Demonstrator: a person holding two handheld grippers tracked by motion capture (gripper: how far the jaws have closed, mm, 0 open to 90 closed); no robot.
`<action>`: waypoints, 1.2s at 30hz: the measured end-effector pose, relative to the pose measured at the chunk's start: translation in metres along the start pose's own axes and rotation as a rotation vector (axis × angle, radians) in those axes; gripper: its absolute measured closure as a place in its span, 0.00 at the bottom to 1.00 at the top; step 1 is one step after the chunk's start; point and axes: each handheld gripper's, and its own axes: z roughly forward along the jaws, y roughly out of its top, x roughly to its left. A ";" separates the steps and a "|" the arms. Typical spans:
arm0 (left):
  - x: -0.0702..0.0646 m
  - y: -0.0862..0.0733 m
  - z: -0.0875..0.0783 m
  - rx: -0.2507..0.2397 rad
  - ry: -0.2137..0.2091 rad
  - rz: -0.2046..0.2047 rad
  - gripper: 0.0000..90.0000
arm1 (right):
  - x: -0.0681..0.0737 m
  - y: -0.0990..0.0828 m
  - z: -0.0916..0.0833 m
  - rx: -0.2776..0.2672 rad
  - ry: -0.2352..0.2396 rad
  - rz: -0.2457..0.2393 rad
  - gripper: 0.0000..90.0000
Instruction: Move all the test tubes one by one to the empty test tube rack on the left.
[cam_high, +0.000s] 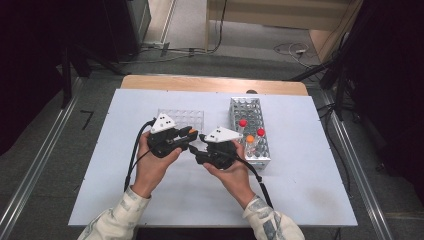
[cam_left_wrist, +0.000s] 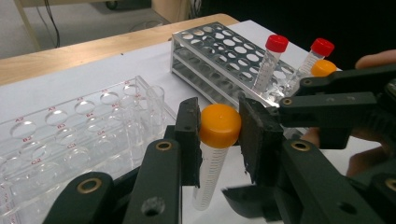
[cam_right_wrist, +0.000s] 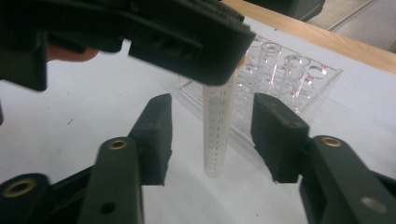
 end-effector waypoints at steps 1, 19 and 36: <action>0.000 0.001 0.000 -0.001 0.001 -0.002 0.79 | 0.000 -0.001 -0.001 -0.002 0.002 0.001 0.45; 0.013 0.016 -0.002 0.012 0.042 0.000 0.79 | -0.001 -0.019 -0.032 0.004 0.021 0.010 0.35; 0.034 0.048 -0.007 -0.008 0.120 -0.003 0.79 | -0.003 -0.032 -0.043 0.011 0.026 0.014 0.34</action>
